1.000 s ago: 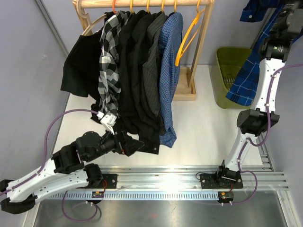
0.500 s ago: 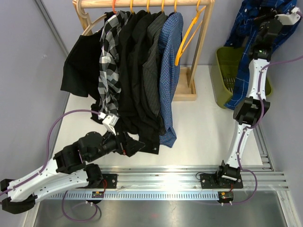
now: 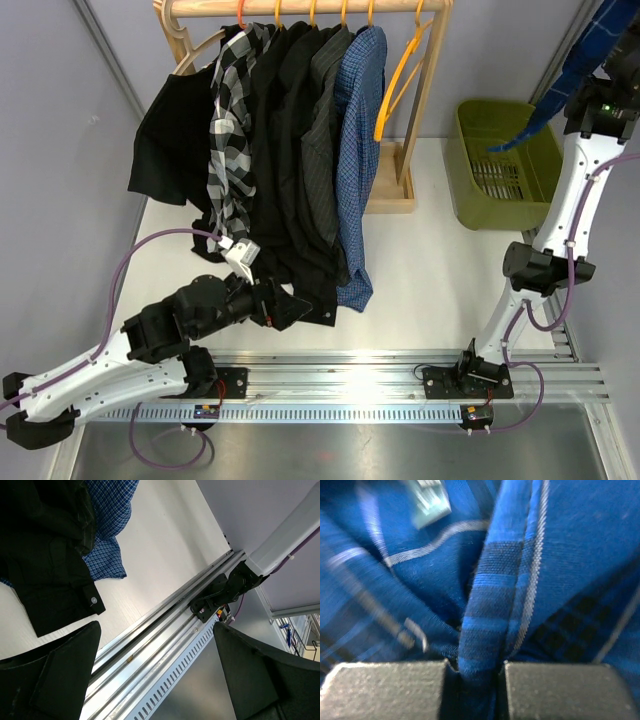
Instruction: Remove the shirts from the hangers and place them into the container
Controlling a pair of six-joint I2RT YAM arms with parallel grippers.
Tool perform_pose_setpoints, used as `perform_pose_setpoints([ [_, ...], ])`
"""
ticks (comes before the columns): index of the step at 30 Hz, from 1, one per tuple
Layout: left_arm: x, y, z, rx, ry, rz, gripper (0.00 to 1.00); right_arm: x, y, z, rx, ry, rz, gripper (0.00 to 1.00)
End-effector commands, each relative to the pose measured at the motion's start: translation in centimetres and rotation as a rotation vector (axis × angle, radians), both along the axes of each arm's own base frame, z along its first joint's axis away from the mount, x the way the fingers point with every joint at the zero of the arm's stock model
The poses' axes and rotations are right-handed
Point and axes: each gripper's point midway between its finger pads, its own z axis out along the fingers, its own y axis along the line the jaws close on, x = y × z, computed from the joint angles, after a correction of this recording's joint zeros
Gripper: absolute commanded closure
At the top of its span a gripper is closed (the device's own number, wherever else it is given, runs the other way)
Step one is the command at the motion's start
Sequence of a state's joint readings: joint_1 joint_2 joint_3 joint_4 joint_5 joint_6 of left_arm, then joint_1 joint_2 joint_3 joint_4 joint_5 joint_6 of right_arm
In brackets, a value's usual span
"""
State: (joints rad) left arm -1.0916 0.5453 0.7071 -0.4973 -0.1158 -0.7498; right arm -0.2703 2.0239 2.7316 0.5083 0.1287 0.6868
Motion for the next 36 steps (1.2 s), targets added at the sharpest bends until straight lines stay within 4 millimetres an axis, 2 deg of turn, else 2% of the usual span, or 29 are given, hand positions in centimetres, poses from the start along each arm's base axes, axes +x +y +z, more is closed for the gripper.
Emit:
perform_pose_setpoints([
  [1, 0.0, -0.6, 3.0, -0.085, -0.036, -0.015, 0.01, 1.4, -1.2, -1.1, 0.026, -0.017, -0.003, 1.00],
  [2, -0.1, -0.7, 2.8, -0.086, -0.032, -0.016, 0.01, 4.2, -1.8, -3.0, 0.034, 0.050, -0.003, 1.00],
  [4, -0.1, -0.7, 2.3, -0.087, -0.020, -0.012, 0.01, 7.6, -2.4, -5.8, 0.037, 0.138, -0.001, 1.00],
  [5, -0.1, -0.7, 2.2, -0.093, -0.015, -0.010, 0.01, 11.1, -3.4, -9.4, 0.063, 0.234, -0.002, 1.00],
  [7, -0.4, -0.8, 2.4, -0.127, -0.004, -0.017, 0.01, 14.4, -4.1, -13.4, 0.069, 0.337, -0.010, 1.00],
  [8, -0.5, -0.8, 2.0, -0.128, 0.003, -0.018, 0.01, 16.9, -4.8, -16.9, 0.089, 0.422, -0.012, 1.00],
  [10, -0.7, -0.6, 2.1, -0.156, 0.007, -0.015, 0.01, 20.5, -5.9, -22.7, 0.108, 0.557, -0.032, 1.00],
  [12, -0.7, -0.4, 1.6, -0.166, 0.019, -0.006, 0.01, 22.8, -6.4, -27.1, 0.124, 0.651, -0.028, 1.00],
  [13, -0.8, -0.2, 1.8, -0.181, 0.016, -0.005, 0.01, 23.8, -6.6, -29.9, 0.125, 0.723, -0.030, 1.00],
  [14, -0.9, -0.1, 1.7, -0.185, 0.017, -0.003, 0.01, 24.2, -6.4, -31.2, 0.119, 0.753, -0.023, 1.00],
  [16, -1.0, 0.2, 1.9, -0.201, 0.013, 0.000, 0.01, 24.6, -6.5, -33.8, 0.124, 0.812, -0.031, 1.00],
  [18, -1.0, 0.4, 2.0, -0.202, 0.008, 0.004, 0.01, 24.5, -7.0, -34.5, 0.117, 0.867, -0.081, 1.00],
  [20, -1.0, 0.6, 2.0, -0.199, 0.003, 0.004, 0.01, 24.7, -6.8, -35.5, 0.092, 0.977, -0.104, 1.00],
  [23, -0.9, 0.4, 1.8, -0.199, -0.005, 0.002, 0.01, 24.1, -7.1, -39.0, 0.150, 1.204, -0.103, 1.00],
  [24, -0.9, 0.2, 1.7, -0.200, -0.005, -0.004, 0.01, 23.5, -7.0, -40.9, 0.179, 1.296, -0.095, 1.00],
  [26, -0.9, -0.3, 1.9, -0.208, -0.009, -0.019, 0.01, 22.7, -6.7, -42.7, 0.211, 1.367, -0.083, 1.00],
  [27, -1.1, -0.5, 1.9, -0.207, -0.008, -0.033, 0.01, 21.8, -6.4, -44.9, 0.237, 1.446, -0.068, 1.00],
  [29, -1.1, -1.0, 1.8, -0.208, -0.005, -0.046, 0.01, 20.4, -6.2, -46.7, 0.313, 1.516, -0.065, 1.00],
  [30, -1.2, -1.1, 2.0, -0.213, -0.005, -0.054, 0.01, 18.8, -6.1, -49.7, 0.381, 1.624, -0.066, 1.00],
  [31, -1.2, -1.2, 1.9, -0.215, -0.007, -0.058, 0.01, 17.9, -6.0, -51.0, 0.448, 1.658, -0.063, 1.00],
  [32, -1.4, -1.2, 2.1, -0.222, -0.009, -0.064, 0.01, 17.2, -5.6, -51.9, 0.464, 1.697, -0.048, 1.00],
  [33, -1.4, -1.1, 2.1, -0.226, -0.011, -0.066, 0.01, 16.2, -4.9, -54.4, 0.484, 1.775, -0.024, 1.00],
  [36, -1.6, -0.8, 2.7, -0.236, -0.027, -0.069, 0.01, 14.3, -3.6, -57.8, 0.526, 1.896, 0.025, 1.00],
])
